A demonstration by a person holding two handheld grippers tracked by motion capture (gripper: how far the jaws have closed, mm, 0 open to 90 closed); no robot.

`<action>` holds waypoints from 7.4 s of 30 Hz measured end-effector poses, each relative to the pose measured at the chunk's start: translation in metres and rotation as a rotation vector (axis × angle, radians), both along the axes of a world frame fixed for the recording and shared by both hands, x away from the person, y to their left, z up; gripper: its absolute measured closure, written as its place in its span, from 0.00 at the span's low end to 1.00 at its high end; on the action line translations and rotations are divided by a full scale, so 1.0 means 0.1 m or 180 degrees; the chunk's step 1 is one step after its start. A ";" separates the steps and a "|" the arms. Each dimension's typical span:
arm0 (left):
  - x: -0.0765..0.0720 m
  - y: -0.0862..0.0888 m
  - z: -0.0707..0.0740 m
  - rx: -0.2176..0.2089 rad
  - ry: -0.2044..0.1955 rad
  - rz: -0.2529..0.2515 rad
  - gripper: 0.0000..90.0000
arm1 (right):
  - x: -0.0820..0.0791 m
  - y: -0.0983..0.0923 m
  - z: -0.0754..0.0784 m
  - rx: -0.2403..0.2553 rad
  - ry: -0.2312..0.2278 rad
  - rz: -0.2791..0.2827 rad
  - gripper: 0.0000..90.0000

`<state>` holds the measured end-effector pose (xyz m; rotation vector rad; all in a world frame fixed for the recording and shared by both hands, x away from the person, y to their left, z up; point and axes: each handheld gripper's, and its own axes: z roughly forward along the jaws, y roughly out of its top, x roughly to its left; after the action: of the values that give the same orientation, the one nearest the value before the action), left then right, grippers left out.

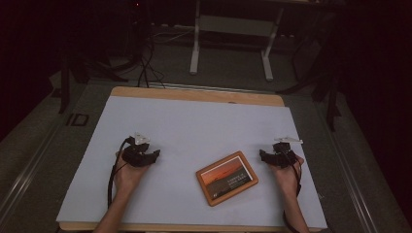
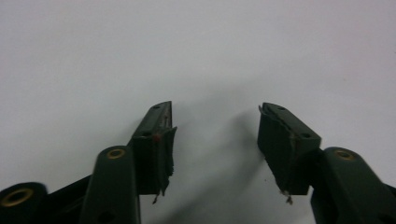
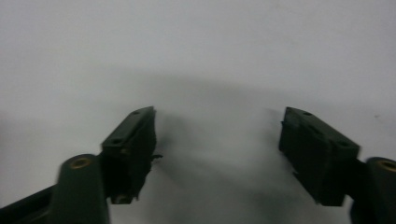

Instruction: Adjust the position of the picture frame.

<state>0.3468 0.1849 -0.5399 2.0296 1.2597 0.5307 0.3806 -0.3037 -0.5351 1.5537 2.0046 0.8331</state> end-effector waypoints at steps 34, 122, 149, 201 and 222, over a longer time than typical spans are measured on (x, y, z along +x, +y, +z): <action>0.13 -0.91 0.37 -0.0455 -0.0029 -0.1385 0.47 | -0.73 0.31 0.45 0.0594 -0.0196 0.1015 0.51; 0.35 -1.42 0.50 -0.0998 0.0360 -0.2348 0.48 | -0.68 0.69 0.76 0.1137 0.0026 0.1443 0.66; -0.04 -0.74 0.53 -0.1200 -0.0180 -0.2329 0.67 | -0.50 1.30 1.31 0.0533 -0.0527 0.2914 0.70; -0.13 -0.53 0.45 -0.1591 -0.0137 -0.1562 0.76 | -0.29 1.08 0.48 0.1520 0.0098 0.2439 0.71; -0.05 -0.51 0.40 -0.1713 0.0114 -0.1225 0.76 | -0.18 1.11 0.41 0.1701 0.0398 0.2190 0.71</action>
<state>0.3418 0.1340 -0.5002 1.7519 0.8736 -0.0308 0.3623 -0.1923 -0.4937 1.1516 2.5993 1.6792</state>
